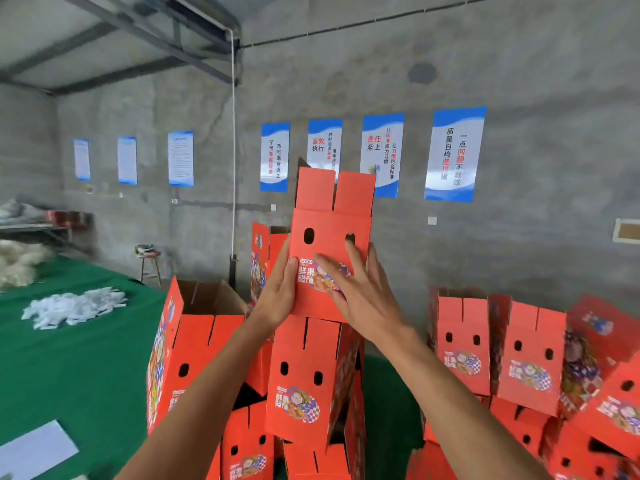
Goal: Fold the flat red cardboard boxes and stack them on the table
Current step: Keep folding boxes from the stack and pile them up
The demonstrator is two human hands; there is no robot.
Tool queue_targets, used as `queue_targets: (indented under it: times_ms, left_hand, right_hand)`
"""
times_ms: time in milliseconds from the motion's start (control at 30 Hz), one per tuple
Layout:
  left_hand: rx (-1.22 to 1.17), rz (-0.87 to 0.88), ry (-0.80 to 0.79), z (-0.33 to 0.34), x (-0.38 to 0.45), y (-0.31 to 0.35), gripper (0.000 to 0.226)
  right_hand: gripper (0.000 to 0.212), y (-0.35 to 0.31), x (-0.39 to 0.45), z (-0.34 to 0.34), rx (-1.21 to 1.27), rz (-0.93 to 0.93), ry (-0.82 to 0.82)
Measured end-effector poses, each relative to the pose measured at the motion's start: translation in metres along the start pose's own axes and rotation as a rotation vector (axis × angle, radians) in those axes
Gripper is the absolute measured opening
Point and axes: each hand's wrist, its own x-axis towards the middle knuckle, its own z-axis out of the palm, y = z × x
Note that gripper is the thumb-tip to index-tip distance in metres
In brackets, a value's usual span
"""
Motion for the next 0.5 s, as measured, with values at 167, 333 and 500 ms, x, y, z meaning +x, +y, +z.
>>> queue_targets:
  times_ms: [167, 333, 500]
  left_hand:
    - [0.017, -0.079, 0.079, 0.007, -0.005, -0.003, 0.048]
    - [0.112, 0.011, 0.377, 0.013, -0.031, 0.024, 0.045]
    - [-0.258, 0.137, 0.192, 0.055, -0.09, 0.103, 0.038]
  right_hand:
    - [0.059, 0.001, -0.008, -0.025, -0.058, -0.003, 0.06]
    - [0.054, 0.008, -0.05, -0.057, -0.033, -0.124, 0.359]
    - [0.078, 0.017, -0.105, -0.075, -0.11, -0.198, 0.276]
